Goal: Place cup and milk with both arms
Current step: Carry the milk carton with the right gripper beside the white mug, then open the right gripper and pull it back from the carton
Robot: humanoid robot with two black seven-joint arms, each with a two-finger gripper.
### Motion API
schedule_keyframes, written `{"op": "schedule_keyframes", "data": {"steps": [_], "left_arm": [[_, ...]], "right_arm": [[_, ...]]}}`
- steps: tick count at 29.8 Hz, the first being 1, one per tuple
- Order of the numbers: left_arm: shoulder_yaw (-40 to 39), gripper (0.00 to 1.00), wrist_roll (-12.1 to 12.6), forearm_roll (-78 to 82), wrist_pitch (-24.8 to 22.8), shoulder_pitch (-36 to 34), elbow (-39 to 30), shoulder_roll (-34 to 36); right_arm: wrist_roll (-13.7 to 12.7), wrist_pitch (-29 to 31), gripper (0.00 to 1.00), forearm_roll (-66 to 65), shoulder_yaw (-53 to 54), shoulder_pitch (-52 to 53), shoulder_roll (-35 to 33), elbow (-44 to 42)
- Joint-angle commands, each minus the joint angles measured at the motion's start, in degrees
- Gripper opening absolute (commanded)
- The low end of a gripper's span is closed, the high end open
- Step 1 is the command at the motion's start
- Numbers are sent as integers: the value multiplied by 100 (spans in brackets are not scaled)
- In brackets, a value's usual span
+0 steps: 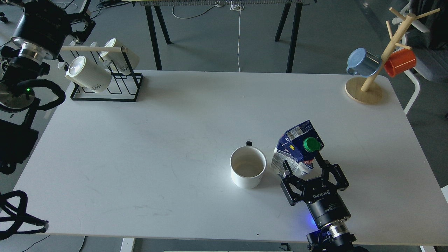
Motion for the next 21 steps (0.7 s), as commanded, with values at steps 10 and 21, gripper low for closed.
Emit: {"op": "schedule_keyframes", "data": {"steps": [10, 21], "left_arm": [[0, 99, 0, 0, 0, 9, -17, 9], [-17, 99, -9, -9, 0, 27, -26, 36]], "right_arm": [[-8, 0, 98, -53, -9, -504, -203, 229], [-8, 0, 98, -176, 868, -1076, -1398, 1090]]}}
